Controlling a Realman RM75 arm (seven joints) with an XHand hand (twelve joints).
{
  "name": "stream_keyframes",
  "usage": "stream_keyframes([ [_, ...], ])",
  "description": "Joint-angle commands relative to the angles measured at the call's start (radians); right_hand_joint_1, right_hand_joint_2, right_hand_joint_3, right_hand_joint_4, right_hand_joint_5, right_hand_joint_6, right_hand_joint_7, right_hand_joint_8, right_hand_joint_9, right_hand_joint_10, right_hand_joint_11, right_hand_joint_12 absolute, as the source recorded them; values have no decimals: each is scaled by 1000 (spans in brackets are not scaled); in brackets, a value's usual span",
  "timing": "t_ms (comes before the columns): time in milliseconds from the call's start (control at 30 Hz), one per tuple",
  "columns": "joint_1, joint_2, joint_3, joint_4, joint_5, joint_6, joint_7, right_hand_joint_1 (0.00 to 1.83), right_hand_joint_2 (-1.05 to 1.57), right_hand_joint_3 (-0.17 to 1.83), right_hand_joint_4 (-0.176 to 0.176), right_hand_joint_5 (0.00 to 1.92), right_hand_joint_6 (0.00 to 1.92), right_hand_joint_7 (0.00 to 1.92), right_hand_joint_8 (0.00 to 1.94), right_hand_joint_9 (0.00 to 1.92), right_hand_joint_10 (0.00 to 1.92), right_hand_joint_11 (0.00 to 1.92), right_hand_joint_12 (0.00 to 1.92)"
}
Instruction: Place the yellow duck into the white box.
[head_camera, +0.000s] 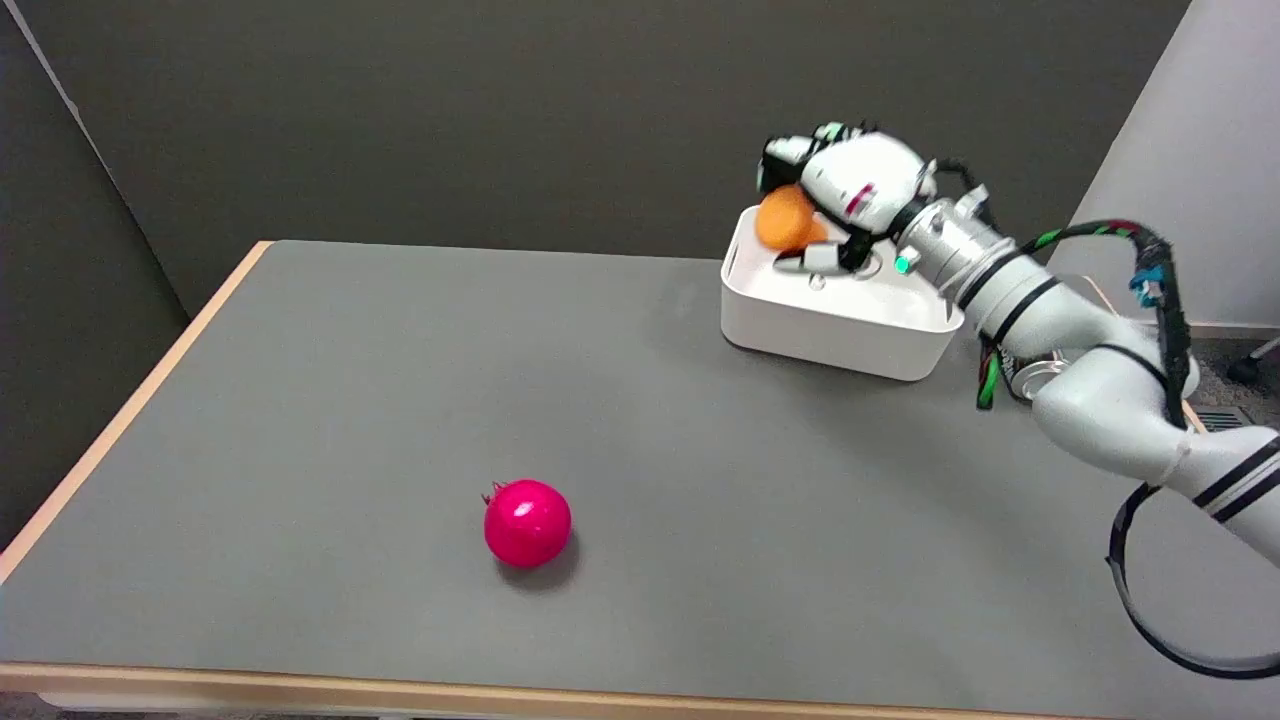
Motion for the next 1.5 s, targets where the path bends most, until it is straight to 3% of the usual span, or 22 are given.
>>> stream_keyframes([
  [33, 300, -70, -9, -466, 24, 11, -103, 1147, 1338, -4, -176, 452, 1595, 763, 1584, 708, 1491, 285, 1900],
  [267, 650, -228, -404, -1102, 240, 127, -94, 1142, 1327, 42, -174, 432, 1613, 745, 1612, 693, 1533, 179, 1900],
  [367, 669, -266, -434, -1181, 244, 149, -79, 1130, 1314, 81, -175, 516, 1631, 630, 1648, 679, 1597, 77, 1916],
  [567, 573, -229, -411, -1045, 251, 152, -46, 1123, 1320, 86, -176, 528, 1649, 590, 1669, 665, 1632, 53, 1921],
  [733, 453, -185, -271, -844, 252, 122, -46, 1126, 1310, 111, -176, 525, 1660, 583, 1671, 700, 1644, 4, 1909],
  [767, 434, -178, -251, -813, 252, 121, -46, 1056, 1095, 468, -108, 461, 1434, 618, 1496, 668, 1582, 7, 1869],
  [800, 414, -170, -230, -777, 252, 118, -48, 961, 812, 939, -16, 374, 1128, 661, 1260, 620, 1495, 19, 1811],
  [867, 377, -157, -194, -721, 252, 112, -54, 891, 837, 886, -13, 318, 1035, 603, 1164, 594, 1377, 104, 1644],
  [933, 349, -145, -169, -675, 252, 101, -56, 879, 800, 946, -16, 296, 835, 568, 911, 568, 1267, 123, 1550],
  [1100, 271, -125, -83, -551, 252, 93, -56, 782, 762, 959, -24, 256, 515, 442, 688, 432, 1105, 117, 1374],
  [1167, 246, -122, -53, -519, 252, 93, -56, 618, 722, 1024, -20, 195, 416, 337, 548, 321, 910, 87, 1288],
  [1367, 195, -119, -5, -488, 275, 92, -56, 432, 664, 1016, -1, 88, 339, 139, 318, 105, 670, 56, 1179],
  [1433, 181, -119, 4, -488, 313, 97, -56, 538, 606, 1005, 11, 72, 286, 92, 93, 30, 488, 96, 999],
  [1500, 163, -119, 9, -489, 356, 115, -56, 546, 587, 992, 14, 69, 274, 83, 15, 21, 394, 89, 966],
])
